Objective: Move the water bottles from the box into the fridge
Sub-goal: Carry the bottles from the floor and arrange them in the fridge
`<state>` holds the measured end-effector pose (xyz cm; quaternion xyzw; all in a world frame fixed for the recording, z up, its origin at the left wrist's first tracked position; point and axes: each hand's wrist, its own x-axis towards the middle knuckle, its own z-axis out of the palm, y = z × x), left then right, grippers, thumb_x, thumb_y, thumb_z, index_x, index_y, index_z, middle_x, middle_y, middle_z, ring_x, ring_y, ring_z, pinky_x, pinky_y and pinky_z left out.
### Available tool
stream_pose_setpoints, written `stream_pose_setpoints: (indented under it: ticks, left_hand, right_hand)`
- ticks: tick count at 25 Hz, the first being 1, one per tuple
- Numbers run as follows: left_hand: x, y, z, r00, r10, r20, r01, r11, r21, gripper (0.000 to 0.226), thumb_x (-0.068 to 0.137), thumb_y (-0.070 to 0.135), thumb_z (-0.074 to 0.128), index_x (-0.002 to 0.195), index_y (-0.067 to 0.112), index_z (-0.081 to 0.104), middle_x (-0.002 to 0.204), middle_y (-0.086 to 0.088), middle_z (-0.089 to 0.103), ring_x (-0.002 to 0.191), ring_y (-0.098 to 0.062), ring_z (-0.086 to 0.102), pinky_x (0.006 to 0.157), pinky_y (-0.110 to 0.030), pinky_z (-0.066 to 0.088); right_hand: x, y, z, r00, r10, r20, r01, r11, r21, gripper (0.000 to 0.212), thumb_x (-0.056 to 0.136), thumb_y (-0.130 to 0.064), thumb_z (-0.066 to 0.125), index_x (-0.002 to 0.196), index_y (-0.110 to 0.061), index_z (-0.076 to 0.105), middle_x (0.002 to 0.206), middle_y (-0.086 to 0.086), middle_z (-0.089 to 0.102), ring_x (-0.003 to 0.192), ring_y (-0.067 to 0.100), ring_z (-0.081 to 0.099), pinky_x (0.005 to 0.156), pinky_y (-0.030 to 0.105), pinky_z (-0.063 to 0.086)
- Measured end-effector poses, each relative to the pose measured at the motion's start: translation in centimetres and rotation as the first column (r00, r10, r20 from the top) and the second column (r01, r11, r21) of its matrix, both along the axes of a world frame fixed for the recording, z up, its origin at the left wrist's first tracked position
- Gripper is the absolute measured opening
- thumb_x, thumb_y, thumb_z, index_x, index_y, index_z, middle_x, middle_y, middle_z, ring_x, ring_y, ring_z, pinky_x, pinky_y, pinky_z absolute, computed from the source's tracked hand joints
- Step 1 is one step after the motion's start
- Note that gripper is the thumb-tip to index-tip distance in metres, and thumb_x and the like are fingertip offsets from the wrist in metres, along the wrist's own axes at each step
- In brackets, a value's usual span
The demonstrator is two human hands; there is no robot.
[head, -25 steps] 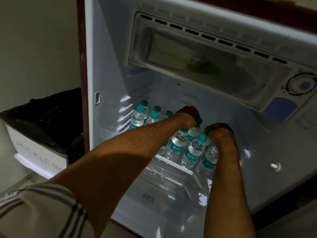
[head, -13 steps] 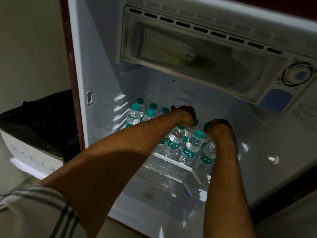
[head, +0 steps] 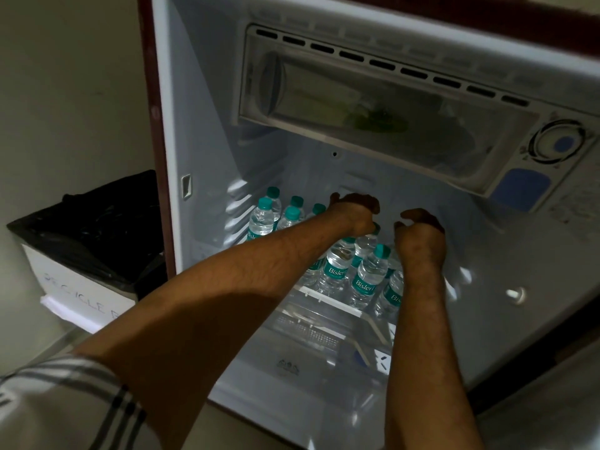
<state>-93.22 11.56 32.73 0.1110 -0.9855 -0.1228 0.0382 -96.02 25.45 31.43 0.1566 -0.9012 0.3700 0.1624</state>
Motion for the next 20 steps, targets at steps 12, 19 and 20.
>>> stream_pose_setpoints:
  ticks: [12, 19, 20]
  left_hand:
    - [17.1, -0.8, -4.1, 0.834, 0.072, -0.548, -0.073, 0.997, 0.020, 0.040, 0.092, 0.032, 0.064, 0.130, 0.021, 0.062, 0.132, 0.000, 0.063, 0.126, -0.021, 0.054, 0.113, -0.042, 0.029]
    - [32.9, -1.4, -14.1, 0.759, 0.308, -0.574, -0.191, 0.948, 0.255, 0.034, 0.093, 0.022, 0.066, 0.127, 0.016, 0.064, 0.127, -0.001, 0.065, 0.120, -0.020, 0.057, 0.106, -0.036, 0.041]
    - [35.3, -1.4, -15.8, 0.760, 0.361, -0.541, -0.236, 0.928, 0.288, 0.034, 0.094, 0.024, 0.065, 0.127, 0.017, 0.063, 0.127, 0.000, 0.065, 0.119, -0.019, 0.057, 0.104, -0.035, 0.043]
  right_hand:
    - [13.1, -2.7, -4.5, 0.962, 0.117, -0.246, -0.180, 0.952, -0.250, 0.021, 0.096, -0.017, 0.065, 0.116, -0.017, 0.067, 0.122, 0.001, 0.064, 0.115, 0.019, 0.057, 0.088, 0.025, 0.045]
    - [25.4, -3.0, -14.1, 0.893, 0.384, -0.235, -0.430, 0.882, -0.193, 0.030, 0.097, -0.017, 0.063, 0.127, -0.016, 0.061, 0.127, 0.001, 0.062, 0.121, 0.018, 0.055, 0.099, 0.028, 0.046]
    - [27.2, -3.1, -15.7, 0.878, 0.430, -0.208, -0.466, 0.868, -0.172, 0.031, 0.097, -0.018, 0.063, 0.128, -0.016, 0.061, 0.127, 0.001, 0.062, 0.122, 0.018, 0.055, 0.101, 0.027, 0.045]
